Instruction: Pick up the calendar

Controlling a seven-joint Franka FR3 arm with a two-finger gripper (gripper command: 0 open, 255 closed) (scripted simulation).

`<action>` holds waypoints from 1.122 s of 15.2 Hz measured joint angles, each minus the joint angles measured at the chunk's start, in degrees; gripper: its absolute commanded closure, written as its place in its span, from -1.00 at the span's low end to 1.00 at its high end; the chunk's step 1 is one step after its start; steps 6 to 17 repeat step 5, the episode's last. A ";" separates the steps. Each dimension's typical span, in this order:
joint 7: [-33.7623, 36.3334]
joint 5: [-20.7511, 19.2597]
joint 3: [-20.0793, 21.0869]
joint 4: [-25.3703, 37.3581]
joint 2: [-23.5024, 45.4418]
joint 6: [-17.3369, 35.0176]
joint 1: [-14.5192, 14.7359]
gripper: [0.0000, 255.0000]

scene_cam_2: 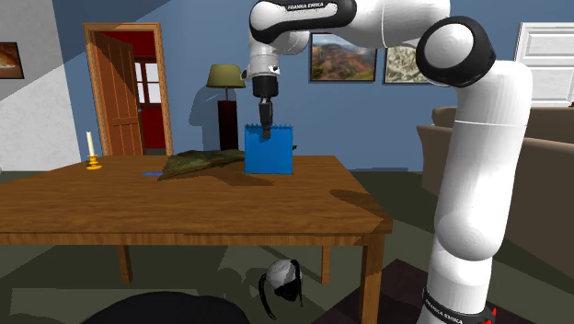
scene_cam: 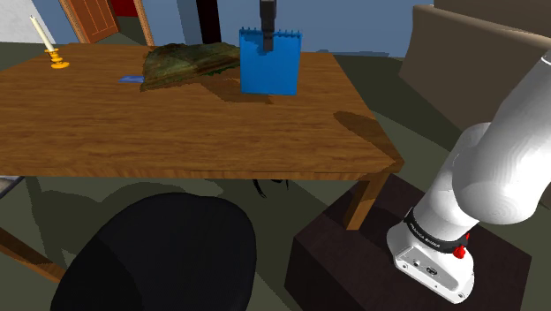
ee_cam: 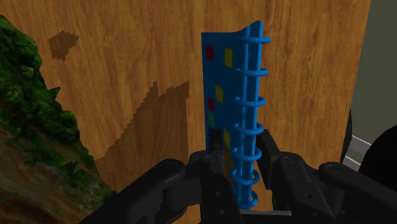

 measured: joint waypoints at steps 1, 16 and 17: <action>0.07 0.00 -0.01 1.22 0.35 -0.86 -0.01 1.00; 0.35 0.03 -0.03 5.19 1.24 -3.93 -0.02 1.00; 0.35 0.03 -0.03 5.19 1.24 -3.93 -0.02 1.00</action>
